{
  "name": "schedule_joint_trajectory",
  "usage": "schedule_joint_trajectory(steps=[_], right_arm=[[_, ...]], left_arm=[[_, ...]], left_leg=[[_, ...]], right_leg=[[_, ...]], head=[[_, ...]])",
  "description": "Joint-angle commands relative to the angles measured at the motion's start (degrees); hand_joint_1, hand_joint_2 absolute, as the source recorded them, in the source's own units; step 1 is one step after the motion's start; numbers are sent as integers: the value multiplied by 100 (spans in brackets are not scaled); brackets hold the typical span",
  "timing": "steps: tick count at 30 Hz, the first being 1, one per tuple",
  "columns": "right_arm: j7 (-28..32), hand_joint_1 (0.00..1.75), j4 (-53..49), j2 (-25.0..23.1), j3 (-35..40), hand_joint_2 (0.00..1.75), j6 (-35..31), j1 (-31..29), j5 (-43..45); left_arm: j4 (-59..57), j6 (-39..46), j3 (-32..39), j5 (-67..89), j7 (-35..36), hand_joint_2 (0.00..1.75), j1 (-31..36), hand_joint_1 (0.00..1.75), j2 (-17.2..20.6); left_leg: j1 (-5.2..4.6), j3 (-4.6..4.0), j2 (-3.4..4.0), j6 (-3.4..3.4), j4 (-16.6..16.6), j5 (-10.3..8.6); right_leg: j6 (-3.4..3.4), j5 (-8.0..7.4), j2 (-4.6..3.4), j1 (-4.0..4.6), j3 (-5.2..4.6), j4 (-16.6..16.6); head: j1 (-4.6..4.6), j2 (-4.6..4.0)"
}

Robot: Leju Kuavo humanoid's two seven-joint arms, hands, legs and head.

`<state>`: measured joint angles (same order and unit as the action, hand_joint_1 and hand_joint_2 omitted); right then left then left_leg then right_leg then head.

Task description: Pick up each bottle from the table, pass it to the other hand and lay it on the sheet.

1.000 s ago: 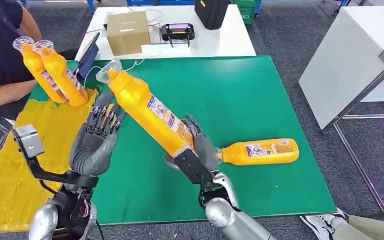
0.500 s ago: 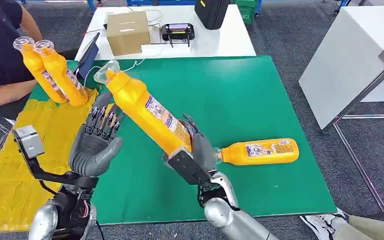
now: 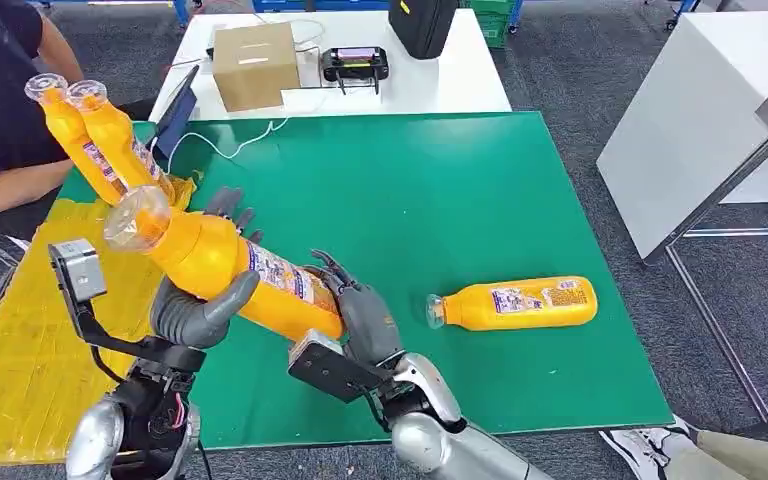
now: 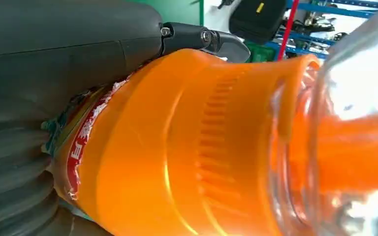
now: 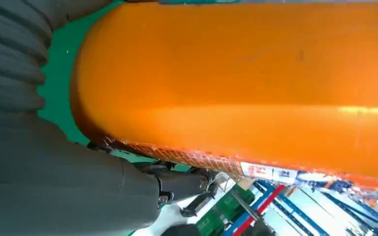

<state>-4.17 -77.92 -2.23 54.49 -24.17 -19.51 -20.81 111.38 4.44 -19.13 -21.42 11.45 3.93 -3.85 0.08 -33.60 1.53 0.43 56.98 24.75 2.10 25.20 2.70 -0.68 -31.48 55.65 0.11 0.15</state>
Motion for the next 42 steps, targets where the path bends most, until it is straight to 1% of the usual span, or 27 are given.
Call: schedule_joint_trajectory(steps=[1, 2, 3, 4, 7, 12, 14, 16, 17, 18, 22, 24, 25, 26, 27, 28, 31, 32, 33, 34, 35, 36, 37, 38, 39, 41, 42], right_arm=[[-21, 175, -119, 209, 486, 175, 185, -347, 88], [-137, 175, -165, 217, 492, 175, 211, -347, 66], [-123, 175, -11, 196, 405, 175, 111, -276, 14], [18, 175, 148, 175, 375, 175, 69, -259, 15], [-97, 175, -189, 232, 479, 175, 275, -345, 123], [-100, 175, -125, 239, 441, 175, 279, -312, 23], [-261, 175, -207, 256, 412, 175, 197, -269, -32], [118, 175, -151, 599, 335, 175, 39, 0, 70], [731, 175, -47, 701, 288, 175, -128, 8, 255], [850, 175, 58, 728, 264, 175, -108, -67, 382], [864, 175, -29, 814, 207, 175, -115, -40, 445], [609, 175, -108, 783, 140, 175, -178, -16, 400], [536, 143, -149, 786, 93, 175, -186, 9, 408], [450, 0, -157, 767, 57, 175, -166, 15, 431], [133, 0, -485, 997, -110, 175, -185, 456, 399], [177, 0, -571, 1102, -124, 175, -222, 591, 360], [365, 0, -985, 1236, -430, 175, -504, 1060, -184], [231, 0, -1248, 1280, -510, 0, -387, 1191, -345], [102, 0, -1733, 1247, -890, 0, -219, 1546, -1086], [34, 0, -2153, 1192, -1233, 0, 179, 1815, -1395], [20, 0, -2350, 1153, -1399, 0, 389, 1932, -1483], [18, 0, -2635, 1069, -1690, 0, 636, 2169, -1772], [15, 0, -2771, 1037, -1829, 0, 754, 2289, -1865], [-17, 0, -2932, 1011, -1959, 0, 888, 2410, -1960], [-92, 0, -3271, 913, -2234, 0, 1115, 2612, -2310], [-110, 0, -3502, 895, -2353, 0, 1292, 2724, -2372], [-72, 0, -3657, 822, -2511, 0, 1358, 2815, -2573]], left_arm=[[-237, -48, -265, 35, 14, 175, 336, 0, 87], [-195, 20, -283, 113, 124, 175, 341, 7, 73], [-267, -14, -209, 205, -19, 175, 179, 58, 174], [-369, -139, -128, 170, -201, 175, 84, 175, 217], [-132, -177, -225, 326, -100, 175, 362, 175, 22], [-114, -305, -175, 370, -251, 175, 258, 175, 68], [-72, -188, -188, 476, -98, 175, 262, 175, 39], [-147, -382, -76, 434, -506, 175, -111, 175, 293], [-124, -531, -21, 341, -689, 175, -160, 175, 306], [80, -524, -26, 319, -549, 175, -117, 175, 282], [264, -476, -32, 483, -399, 175, -116, 175, 297], [263, -462, -87, 1108, -454, 175, 24, 175, 301], [266, -471, -82, 1406, -460, 175, 79, 175, 266], [265, -461, -78, 1681, -417, 175, 153, 175, 242], [136, -507, 82, 2473, -686, 175, -106, 175, 296], [20, -620, 202, 2473, -899, 175, -201, 175, 278], [-174, -661, 434, 3813, -1142, 175, -133, 175, 192], [-189, -693, 496, 4069, -1136, 175, -83, 175, 155], [-216, -548, 563, 5205, -1186, 175, 32, 175, 106], [-230, -564, 664, 5576, -1198, 175, 79, 175, 4], [-225, -637, 724, 5610, -1210, 175, 103, 175, -47], [-234, -547, 680, 6668, -1166, 175, 134, 175, 35], [-251, -558, 708, 6965, -1152, 175, 124, 175, 32], [-345, -519, 617, 7298, -1191, 175, 221, 175, 347], [-703, -430, 519, 8012, -1110, 175, 381, 175, 883], [-968, -300, 651, 7934, -1324, 175, 422, 175, 957], [-1133, -384, 583, 8454, -1342, 175, 411, 175, 1135]], left_leg=[[5, 8, -23, -3, 2, 1], [3, 6, -23, -1, 3, -1], [4, 3, -15, 0, 6, 0], [1, 8, -7, 0, -2, -1], [1, 1, -14, 0, 1, -3], [3, 2, -15, 1, 6, 0], [4, 4, -20, 0, 5, -1], [2, 8, -16, 0, -1, -2], [6, 18, -25, 0, -1, 2], [1, 26, -16, 1, -15, -2], [2, 4, -17, 1, 0, -1], [3, 10, -20, -1, 0, 1], [2, 7, -23, -1, -3, -3], [1, 0, -18, 0, 0, -4], [3, -4, -20, -1, 2, -5], [6, 8, -34, -3, -3, -3], [1, 20, -35, 0, -9, -3], [0, 8, -39, 2, -5, -4], [2, 9, -48, 1, -1, 1], [2, 0, -46, 1, 5, 1], [-1, -7, -54, 0, 4, -2], [2, -4, -61, -1, 9, 2], [1, -6, -55, -2, 7, -1], [-2, -10, -44, -1, 4, -3], [1, -4, -51, -2, 7, 2], [-6, -5, -42, -2, -4, -7], [-3, 1, -49, -4, -3, -6]], right_leg=[[-7, 5, -9, 2, 14, -1], [-6, 4, -5, 1, 11, 1], [-5, 4, -6, 2, 9, 2], [-4, 1, -11, 0, 11, -3], [-4, 2, -3, 0, 5, 0], [-5, 3, -9, 2, 7, 3], [-6, 3, -7, 2, 9, 3], [-5, 2, -7, 0, 12, -3], [-7, 5, -10, 3, 27, -8], [-3, 1, -6, -1, 30, -18], [-4, 3, -2, 0, 11, -4], [-7, 5, -8, 0, 18, -4], [-6, 3, 0, 0, 15, -5], [-4, 2, 5, -1, 6, -2], [-5, 1, 5, 2, 1, -1], [-8, 5, 6, 4, 17, -7], [-5, 7, 13, -2, 30, -12], [-3, 6, 25, -1, 20, -8], [-5, 11, 22, -1, 23, -6], [-5, 11, 24, 0, 14, 1], [-4, 12, 35, -3, 7, 3], [-7, 17, 33, -1, 13, 5], [-7, 14, 32, -1, 7, 5], [-5, 9, 29, -3, 0, 3], [-8, 14, 24, -2, 8, 6], [-6, 7, 27, -7, 0, 3], [-10, 10, 23, -5, 7, 3]], head=[[0, 0], [0, 0], [0, 0], [-2, 0], [0, 0], [0, 0], [0, 0], [0, 0], [0, 0], [0, 0], [0, 0], [0, 0], [0, 0], [-2, 0], [0, 0], [0, 0], [-2, 0], [0, 0], [2, 0], [0, 0], [-2, 0], [0, 0], [2, 0], [-2, 0], [-2, 0], [-2, 0], [0, 0]])
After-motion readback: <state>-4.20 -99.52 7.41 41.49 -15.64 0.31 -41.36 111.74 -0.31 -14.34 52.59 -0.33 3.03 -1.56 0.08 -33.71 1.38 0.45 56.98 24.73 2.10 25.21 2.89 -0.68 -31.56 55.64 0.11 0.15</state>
